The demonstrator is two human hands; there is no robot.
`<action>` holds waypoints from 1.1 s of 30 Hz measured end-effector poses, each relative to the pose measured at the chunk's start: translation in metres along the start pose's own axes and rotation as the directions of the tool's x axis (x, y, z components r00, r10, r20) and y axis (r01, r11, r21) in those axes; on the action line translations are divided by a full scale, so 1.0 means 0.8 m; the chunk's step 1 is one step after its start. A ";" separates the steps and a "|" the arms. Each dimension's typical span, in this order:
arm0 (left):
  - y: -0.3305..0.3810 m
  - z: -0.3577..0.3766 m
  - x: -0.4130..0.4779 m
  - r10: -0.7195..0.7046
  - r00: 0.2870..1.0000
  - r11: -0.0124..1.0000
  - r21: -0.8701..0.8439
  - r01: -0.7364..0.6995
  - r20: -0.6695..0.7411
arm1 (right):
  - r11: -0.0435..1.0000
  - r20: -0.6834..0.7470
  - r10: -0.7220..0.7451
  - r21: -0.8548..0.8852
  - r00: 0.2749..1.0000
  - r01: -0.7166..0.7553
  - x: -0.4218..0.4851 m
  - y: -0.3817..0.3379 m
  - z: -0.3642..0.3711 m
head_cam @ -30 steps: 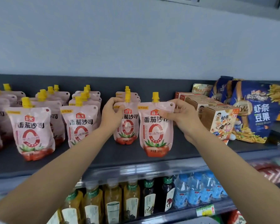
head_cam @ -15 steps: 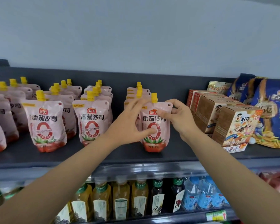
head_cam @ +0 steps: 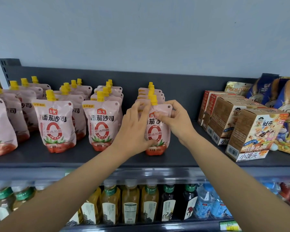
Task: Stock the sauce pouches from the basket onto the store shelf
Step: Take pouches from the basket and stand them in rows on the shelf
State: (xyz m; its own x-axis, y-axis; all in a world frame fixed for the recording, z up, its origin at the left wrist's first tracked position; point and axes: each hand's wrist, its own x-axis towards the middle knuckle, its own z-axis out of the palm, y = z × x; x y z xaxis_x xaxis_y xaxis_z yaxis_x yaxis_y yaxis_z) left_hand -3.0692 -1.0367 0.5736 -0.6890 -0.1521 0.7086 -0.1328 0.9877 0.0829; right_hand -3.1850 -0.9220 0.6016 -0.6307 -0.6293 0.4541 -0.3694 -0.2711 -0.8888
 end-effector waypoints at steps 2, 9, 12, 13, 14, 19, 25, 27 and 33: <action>0.005 -0.001 -0.002 0.026 1.000 0.999 0.028 -0.026 -0.006 | 0.995 0.047 0.045 -0.094 0.998 -0.041 -0.003 0.002 -0.009; 0.008 0.007 -0.005 0.054 0.994 0.998 0.009 -0.055 0.098 | 0.887 0.141 0.272 -0.419 0.952 -0.192 -0.028 0.034 -0.020; 0.006 0.008 -0.005 0.044 0.996 0.998 0.043 -0.047 0.075 | 0.889 0.127 0.249 -0.424 0.960 -0.175 -0.024 0.042 -0.008; 0.004 0.008 -0.005 0.038 0.997 0.997 0.057 -0.042 0.062 | 0.892 0.133 0.247 -0.417 0.960 -0.172 -0.021 0.044 -0.005; 0.001 0.008 -0.005 0.032 0.998 0.997 0.071 -0.036 0.055 | 0.895 0.138 0.246 -0.412 0.959 -0.170 -0.018 0.045 -0.003; -0.018 0.007 -0.002 0.018 0.997 0.998 0.063 -0.023 0.079 | 0.890 0.113 0.227 -0.428 0.967 -0.159 -0.012 0.055 0.013; -0.022 0.016 0.003 0.014 0.997 0.987 -0.164 0.000 0.082 | 0.864 0.017 0.229 -0.464 0.973 -0.195 -0.010 0.059 0.013; -0.020 0.025 0.003 -0.085 0.993 0.941 -0.321 0.106 0.079 | 0.850 0.005 0.228 -0.488 0.974 -0.196 -0.012 0.059 0.009; -0.027 0.044 0.006 -0.280 0.896 0.676 -0.591 0.439 0.345 | 0.819 -0.013 0.202 -0.546 0.979 -0.176 -0.024 0.058 -0.007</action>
State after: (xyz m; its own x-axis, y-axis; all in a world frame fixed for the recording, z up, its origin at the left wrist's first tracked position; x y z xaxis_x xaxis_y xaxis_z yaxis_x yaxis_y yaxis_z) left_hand -3.0948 -1.0602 0.5505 -0.8256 -0.4259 0.3701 0.0290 0.6230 0.7817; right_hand -3.1936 -0.9187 0.5518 -0.7010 -0.6617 0.2661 -0.5641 0.2861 -0.7746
